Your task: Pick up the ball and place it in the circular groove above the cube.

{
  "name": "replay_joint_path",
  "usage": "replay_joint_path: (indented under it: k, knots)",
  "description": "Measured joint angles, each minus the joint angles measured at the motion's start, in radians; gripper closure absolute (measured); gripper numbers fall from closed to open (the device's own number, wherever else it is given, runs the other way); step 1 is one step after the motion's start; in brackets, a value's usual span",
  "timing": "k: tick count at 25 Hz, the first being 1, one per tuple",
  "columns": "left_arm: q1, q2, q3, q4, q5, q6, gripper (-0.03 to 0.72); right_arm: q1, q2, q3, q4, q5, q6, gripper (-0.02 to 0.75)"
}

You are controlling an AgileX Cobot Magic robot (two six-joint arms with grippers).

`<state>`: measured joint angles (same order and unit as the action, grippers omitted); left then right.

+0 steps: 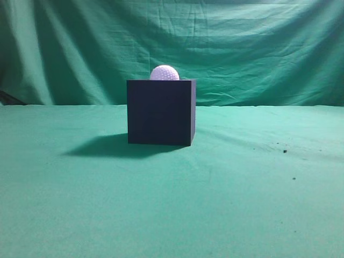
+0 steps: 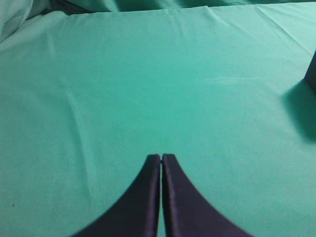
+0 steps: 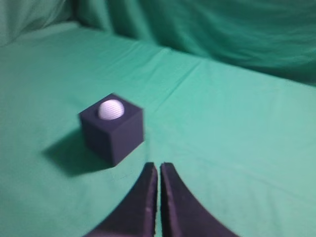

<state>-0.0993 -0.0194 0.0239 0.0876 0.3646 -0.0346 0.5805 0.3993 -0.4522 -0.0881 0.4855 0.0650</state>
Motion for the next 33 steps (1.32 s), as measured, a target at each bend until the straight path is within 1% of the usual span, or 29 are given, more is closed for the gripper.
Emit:
replay_joint_path:
  k: [3,8,11,14,20,23,33]
  knots:
    - [0.0,0.0,0.0,0.0,0.0,0.0,0.688,-0.107,-0.113,0.127,-0.005,-0.076,0.0,0.738]
    - [0.0,0.0,0.0,0.0,0.0,0.0,0.688,-0.278,-0.305,0.313,0.002,-0.114,-0.002,0.738]
    - [0.0,0.0,0.0,0.0,0.0,0.0,0.688,-0.364,-0.39,0.405,0.028,-0.147,-0.002,0.738]
    - [0.0,0.0,0.0,0.0,0.0,0.0,0.688,-0.416,-0.409,0.47,0.066,-0.175,-0.002,0.738]
    - [0.0,0.0,0.0,0.0,0.0,0.0,0.688,-0.463,-0.409,0.478,0.096,-0.149,-0.002,0.738]
    - [0.0,0.0,0.0,0.0,0.0,0.0,0.688,-0.468,-0.409,0.48,0.098,-0.122,-0.002,0.738]
    - [0.0,0.0,0.0,0.0,0.0,0.0,0.688,-0.468,-0.409,0.48,0.098,-0.113,-0.002,0.738]
